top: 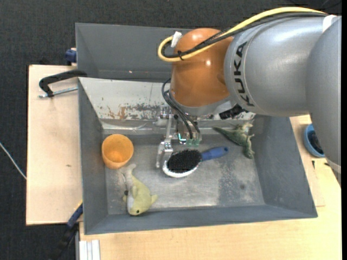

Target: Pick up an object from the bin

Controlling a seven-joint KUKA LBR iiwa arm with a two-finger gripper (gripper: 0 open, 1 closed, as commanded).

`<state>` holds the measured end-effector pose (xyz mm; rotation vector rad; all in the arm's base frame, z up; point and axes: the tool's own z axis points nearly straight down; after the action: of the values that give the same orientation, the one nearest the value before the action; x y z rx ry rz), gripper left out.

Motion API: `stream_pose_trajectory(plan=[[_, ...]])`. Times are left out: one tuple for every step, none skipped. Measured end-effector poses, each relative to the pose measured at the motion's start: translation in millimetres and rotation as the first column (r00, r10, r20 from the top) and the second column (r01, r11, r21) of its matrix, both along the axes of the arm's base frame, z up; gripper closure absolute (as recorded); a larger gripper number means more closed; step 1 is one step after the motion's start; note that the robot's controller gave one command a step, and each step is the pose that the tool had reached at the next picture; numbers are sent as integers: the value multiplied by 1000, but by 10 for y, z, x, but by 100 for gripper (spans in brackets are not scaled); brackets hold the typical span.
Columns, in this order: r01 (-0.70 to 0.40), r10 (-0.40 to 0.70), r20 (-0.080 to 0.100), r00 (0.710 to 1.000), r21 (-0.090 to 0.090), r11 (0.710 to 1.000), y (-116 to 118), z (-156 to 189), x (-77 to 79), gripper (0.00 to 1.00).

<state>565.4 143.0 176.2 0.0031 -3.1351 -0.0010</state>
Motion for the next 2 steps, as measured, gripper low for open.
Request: stream_pose_trajectory(plan=[[2,-2,8,1000,1,1000,-9,42,21,100],[-428,428,12,904,0,904,238,-353,297,100]])
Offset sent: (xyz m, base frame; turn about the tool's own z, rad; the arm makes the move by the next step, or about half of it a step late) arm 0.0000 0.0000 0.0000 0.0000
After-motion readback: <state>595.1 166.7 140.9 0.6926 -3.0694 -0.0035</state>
